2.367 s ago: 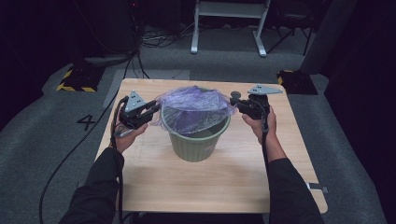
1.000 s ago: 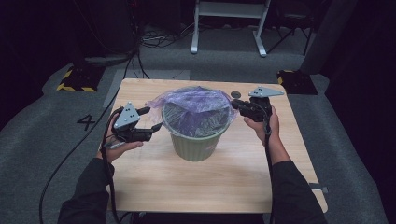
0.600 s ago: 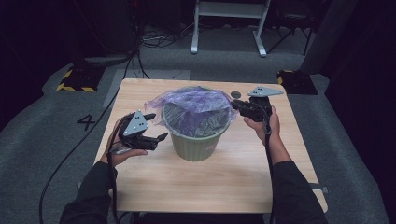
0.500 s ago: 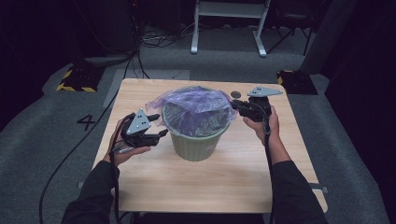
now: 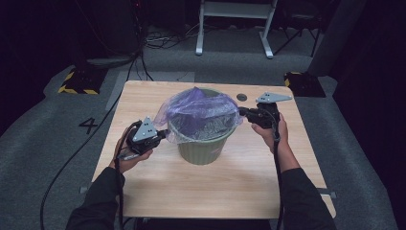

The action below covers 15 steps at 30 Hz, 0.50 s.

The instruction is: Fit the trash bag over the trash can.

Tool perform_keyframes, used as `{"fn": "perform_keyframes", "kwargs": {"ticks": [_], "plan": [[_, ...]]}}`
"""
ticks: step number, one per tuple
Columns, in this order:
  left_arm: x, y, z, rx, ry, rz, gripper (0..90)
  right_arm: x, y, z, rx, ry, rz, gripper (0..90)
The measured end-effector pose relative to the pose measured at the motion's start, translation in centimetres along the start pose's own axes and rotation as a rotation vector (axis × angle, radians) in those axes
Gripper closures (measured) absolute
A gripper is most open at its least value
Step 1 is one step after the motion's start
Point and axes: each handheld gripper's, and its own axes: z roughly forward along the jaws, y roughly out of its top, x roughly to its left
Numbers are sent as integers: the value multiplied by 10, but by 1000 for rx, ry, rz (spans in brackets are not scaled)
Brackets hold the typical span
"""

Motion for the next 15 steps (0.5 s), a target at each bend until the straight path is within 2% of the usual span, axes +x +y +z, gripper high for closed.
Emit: {"fn": "perform_keyframes", "kwargs": {"ticks": [10, 15], "plan": [[-9, -15, 13, 108, -22, 48, 900, 2, -24, -5, 19, 46, 7, 900], [-10, -21, 16, 141, -36, 52, 900, 2, -35, -6, 33, 63, 7, 900]]}}
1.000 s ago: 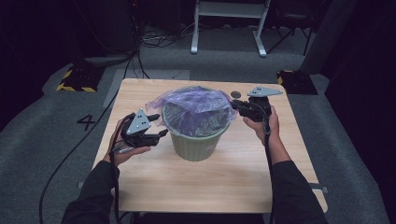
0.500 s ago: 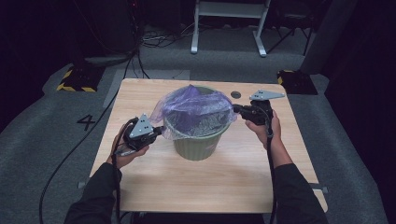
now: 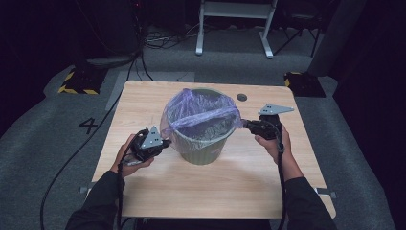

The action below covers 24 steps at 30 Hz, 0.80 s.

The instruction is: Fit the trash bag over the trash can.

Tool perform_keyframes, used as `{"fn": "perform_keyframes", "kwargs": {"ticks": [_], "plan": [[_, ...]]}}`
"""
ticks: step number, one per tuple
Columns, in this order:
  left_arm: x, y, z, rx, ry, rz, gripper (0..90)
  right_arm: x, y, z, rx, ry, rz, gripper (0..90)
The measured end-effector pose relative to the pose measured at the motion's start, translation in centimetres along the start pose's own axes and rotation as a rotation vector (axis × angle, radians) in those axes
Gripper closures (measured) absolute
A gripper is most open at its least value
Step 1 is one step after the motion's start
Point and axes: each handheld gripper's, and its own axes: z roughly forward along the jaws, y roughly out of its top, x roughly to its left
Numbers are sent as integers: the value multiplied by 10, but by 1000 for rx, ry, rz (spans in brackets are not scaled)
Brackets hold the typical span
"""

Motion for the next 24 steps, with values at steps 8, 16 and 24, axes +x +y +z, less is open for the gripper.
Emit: {"fn": "perform_keyframes", "kwargs": {"ticks": [8, 16, 24], "plan": [[0, -9, 6, 53, 13, 6, 900, -1, -17, -3, -1, 21, 14, 900], [7, -16, 9, 87, 26, -13, 900, -2, -25, -4, 31, 23, 1, 900], [13, -19, 5, 81, 65, -29, 900, -5, -24, -6, 28, -18, -20, 846]]}}
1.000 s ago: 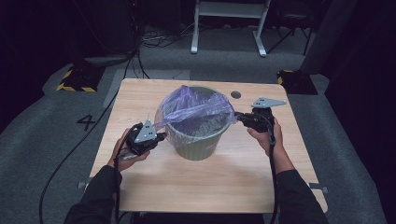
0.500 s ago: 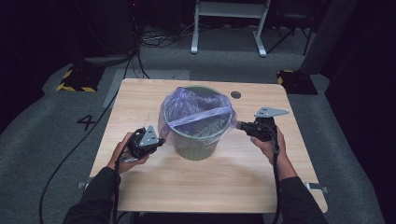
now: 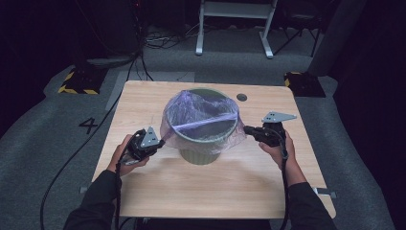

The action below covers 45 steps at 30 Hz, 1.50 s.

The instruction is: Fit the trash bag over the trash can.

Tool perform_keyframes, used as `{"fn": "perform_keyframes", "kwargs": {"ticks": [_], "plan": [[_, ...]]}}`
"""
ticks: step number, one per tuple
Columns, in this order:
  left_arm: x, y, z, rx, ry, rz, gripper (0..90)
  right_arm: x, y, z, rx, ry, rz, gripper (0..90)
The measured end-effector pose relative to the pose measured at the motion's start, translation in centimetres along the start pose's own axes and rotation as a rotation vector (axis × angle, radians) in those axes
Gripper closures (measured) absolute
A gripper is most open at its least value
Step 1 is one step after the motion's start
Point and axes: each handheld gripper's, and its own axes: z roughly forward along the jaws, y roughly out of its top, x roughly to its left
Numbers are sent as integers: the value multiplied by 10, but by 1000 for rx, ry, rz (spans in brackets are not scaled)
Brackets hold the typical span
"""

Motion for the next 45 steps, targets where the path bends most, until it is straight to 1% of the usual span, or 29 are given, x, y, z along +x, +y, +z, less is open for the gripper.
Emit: {"fn": "perform_keyframes", "kwargs": {"ticks": [1, 2, 3, 6, 8, 9, 10, 11, 12, 13, 14, 16, 18, 21, 24, 25, 26, 28, 29, 30, 32, 34, 36, 38, 39, 40, 41, 42, 45], "plan": [[1, -1, -2, -3, 5, -4, 895, 0, 0, -1, -6, -7, -5, 775], [1, -1, -4, -11, 1, -14, 832, 1, 1, -2, -15, -23, -13, 722], [1, -2, -7, -25, 2, -17, 809, 1, 1, -4, -22, -33, -20, 688], [1, -2, -17, -65, 16, -43, 638, 1, 3, -14, -60, -44, -39, 570], [2, -3, -25, -103, -8, -63, 601, 2, 6, -21, -65, -36, -53, 502], [2, -4, -28, -119, -12, -75, 562, 2, 7, -24, -69, -38, -61, 464], [2, -3, -32, -128, -14, -86, 496, 3, 8, -28, -73, -37, -73, 429], [1, -4, -36, -141, -30, -99, 420, 4, 9, -31, -74, -35, -86, 391], [1, -4, -40, -151, -38, -112, 370, 5, 9, -34, -68, -38, -99, 353], [0, -4, -44, -163, -34, -125, 307, 6, 10, -37, -69, -44, -116, 335], [-1, -5, -48, -181, -40, -137, 244, 7, 10, -40, -74, -45, -123, 319], [-2, -6, -56, -220, -52, -159, 198, 9, 10, -46, -86, -40, -130, 300], [-1, -8, -65, -259, -77, -178, 159, 9, 11, -52, -106, -37, -133, 292], [1, -11, -77, -300, -80, -219, 157, 9, 12, -60, -146, -32, -132, 292], [3, -13, -88, -333, -82, -233, 157, 10, 15, -66, -182, -31, -129, 303], [4, -12, -91, -348, -81, -239, 157, 10, 17, -66, -188, -30, -134, 308], [5, -11, -94, -361, -75, -249, 159, 11, 19, -66, -191, -36, -143, 312], [8, -5, -99, -378, -54, -248, 166, 14, 25, -65, -190, -28, -155, 327], [10, 0, -99, -375, -35, -245, 176, 15, 28, -64, -189, -26, -166, 336], [11, 4, -99, -371, -25, -238, 197, 17, 32, -62, -189, -28, -175, 347], [14, 13, -96, -371, -29, -219, 255, 18, 38, -58, -189, -12, -185, 382], [18, 21, -92, -370, -33, -211, 328, 17, 43, -52, -183, -2, -190, 417], [21, 28, -87, -370, -24, -195, 405, 17, 47, -46, -166, 16, -194, 456], [22, 34, -82, -357, -16, -167, 428, 16, 50, -40, -131, -8, -192, 526], [23, 37, -80, -355, -25, -160, 439, 16, 52, -37, -120, -10, -188, 538], [25, 40, -78, -353, -32, -146, 452, 16, 53, -35, -119, 0, -189, 555], [25, 42, -77, -354, -30, -141, 479, 16, 54, -33, -116, 9, -193, 584], [26, 45, -76, -349, -31, -132, 504, 17, 55, -32, -113, 5, -203, 612], [26, 51, -72, -328, -26, -91, 614, 18, 57, -28, -106, 12, -236, 718]]}}
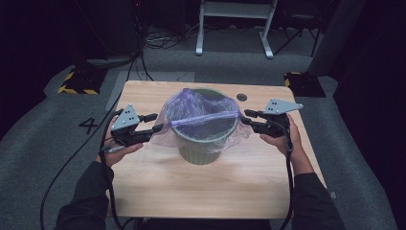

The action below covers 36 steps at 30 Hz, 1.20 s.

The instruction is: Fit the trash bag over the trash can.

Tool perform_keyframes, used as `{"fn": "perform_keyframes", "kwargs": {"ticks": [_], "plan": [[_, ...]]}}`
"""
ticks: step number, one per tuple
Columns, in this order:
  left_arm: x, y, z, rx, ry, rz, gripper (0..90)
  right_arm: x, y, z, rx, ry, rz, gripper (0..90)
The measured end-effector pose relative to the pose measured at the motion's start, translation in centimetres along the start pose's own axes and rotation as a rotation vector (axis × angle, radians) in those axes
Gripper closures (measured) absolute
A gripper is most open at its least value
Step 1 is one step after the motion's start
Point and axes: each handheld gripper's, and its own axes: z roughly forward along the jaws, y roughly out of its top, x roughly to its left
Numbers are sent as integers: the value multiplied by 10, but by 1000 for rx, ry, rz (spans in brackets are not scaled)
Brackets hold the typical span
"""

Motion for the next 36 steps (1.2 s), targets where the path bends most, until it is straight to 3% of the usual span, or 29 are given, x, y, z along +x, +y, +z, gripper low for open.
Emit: {"fn": "perform_keyframes", "kwargs": {"ticks": [5, 9, 17, 22, 25, 28, 32, 36], "plan": [[-1, 5, 10, 35, 7, 44, 791, -1, 1, 2, -17, 5, -23, 883], [0, 8, 16, 43, 14, 51, 893, -1, 3, 3, -19, -5, -35, 900], [10, 14, 20, 17, 21, 15, 899, -12, 7, 4, -78, -33, 35, 900], [21, 18, 24, -7, 54, -25, 900, -23, 7, 12, -95, -55, 108, 900], [26, 18, 28, -14, 47, -46, 900, -28, 7, 20, -83, -55, 143, 900], [23, 19, 26, -35, 31, -41, 899, -28, 9, 28, -62, -72, 142, 900], [14, 24, 17, -60, 10, -40, 572, -25, 12, 30, -58, -71, 129, 900], [3, 31, 10, -55, -7, -37, 335, -22, 14, 28, -58, -74, 127, 900]]}}
